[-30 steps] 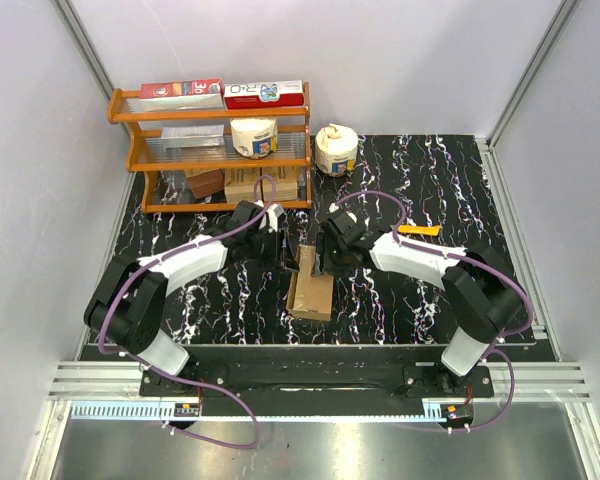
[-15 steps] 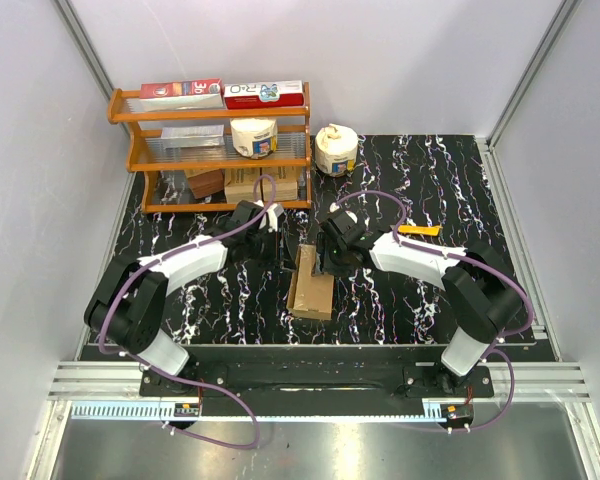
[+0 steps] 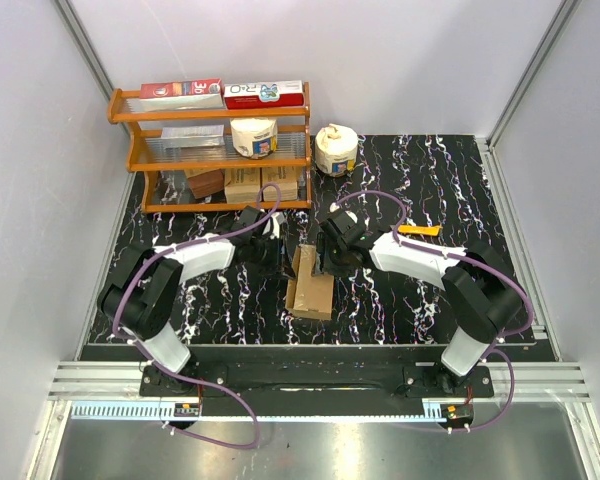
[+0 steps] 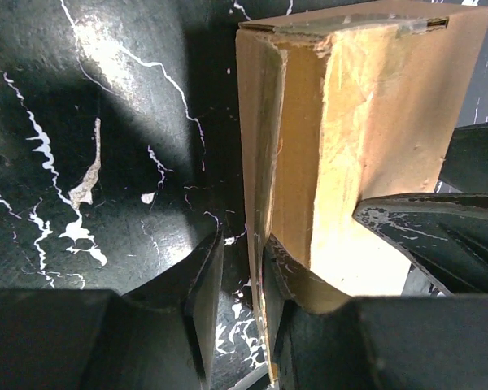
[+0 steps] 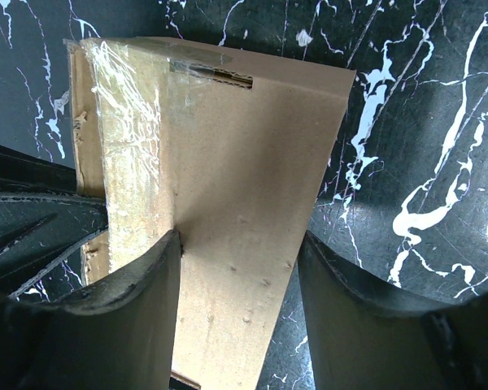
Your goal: Unpack the express box
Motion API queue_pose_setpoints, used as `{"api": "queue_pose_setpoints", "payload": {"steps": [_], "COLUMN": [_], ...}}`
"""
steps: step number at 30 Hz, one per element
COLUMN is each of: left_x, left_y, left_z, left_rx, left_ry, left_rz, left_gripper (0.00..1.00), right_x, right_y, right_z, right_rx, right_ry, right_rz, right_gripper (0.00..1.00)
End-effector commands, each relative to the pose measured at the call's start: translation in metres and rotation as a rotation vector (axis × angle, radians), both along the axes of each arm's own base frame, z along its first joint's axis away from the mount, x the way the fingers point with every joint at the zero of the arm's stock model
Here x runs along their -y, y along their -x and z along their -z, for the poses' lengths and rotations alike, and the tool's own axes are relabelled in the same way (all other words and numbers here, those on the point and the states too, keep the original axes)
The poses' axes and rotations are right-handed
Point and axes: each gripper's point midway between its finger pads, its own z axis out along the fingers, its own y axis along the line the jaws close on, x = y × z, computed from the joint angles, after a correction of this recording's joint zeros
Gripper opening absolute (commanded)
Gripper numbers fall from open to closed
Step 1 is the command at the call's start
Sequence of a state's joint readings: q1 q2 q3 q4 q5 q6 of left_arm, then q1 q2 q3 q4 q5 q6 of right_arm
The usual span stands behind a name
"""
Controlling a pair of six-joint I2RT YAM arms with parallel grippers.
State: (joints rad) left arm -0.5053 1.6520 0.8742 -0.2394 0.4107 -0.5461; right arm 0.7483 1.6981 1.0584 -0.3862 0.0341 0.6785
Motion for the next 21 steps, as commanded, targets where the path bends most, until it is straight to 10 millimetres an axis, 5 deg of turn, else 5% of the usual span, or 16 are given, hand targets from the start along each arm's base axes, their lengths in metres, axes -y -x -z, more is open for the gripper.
{"api": "queue_pose_setpoints", "payload": {"steps": [1, 8, 12, 21], "left_x": [-0.015, 0.007, 0.009, 0.004], "left_y": [-0.004, 0.006, 0.005, -0.007], "left_z": [0.013, 0.006, 0.000, -0.055], "left_rx": [-0.020, -0.109, -0.111, 0.007], "left_ry": [-0.070, 0.149, 0.166, 0.145], "left_rz": [-0.041, -0.012, -0.001, -0.011], "left_gripper": [0.29, 0.22, 0.00, 0.00], "right_x": [0.043, 0.039, 0.037, 0.032], "right_y": [0.004, 0.005, 0.003, -0.007], "right_z": [0.028, 0.025, 0.019, -0.030], "right_rx": [-0.023, -0.020, -0.008, 0.091], "right_ry": [0.208, 0.193, 0.176, 0.102], "right_rz": [0.057, 0.049, 0.051, 0.069], "right_gripper": [0.53, 0.53, 0.54, 0.66]}}
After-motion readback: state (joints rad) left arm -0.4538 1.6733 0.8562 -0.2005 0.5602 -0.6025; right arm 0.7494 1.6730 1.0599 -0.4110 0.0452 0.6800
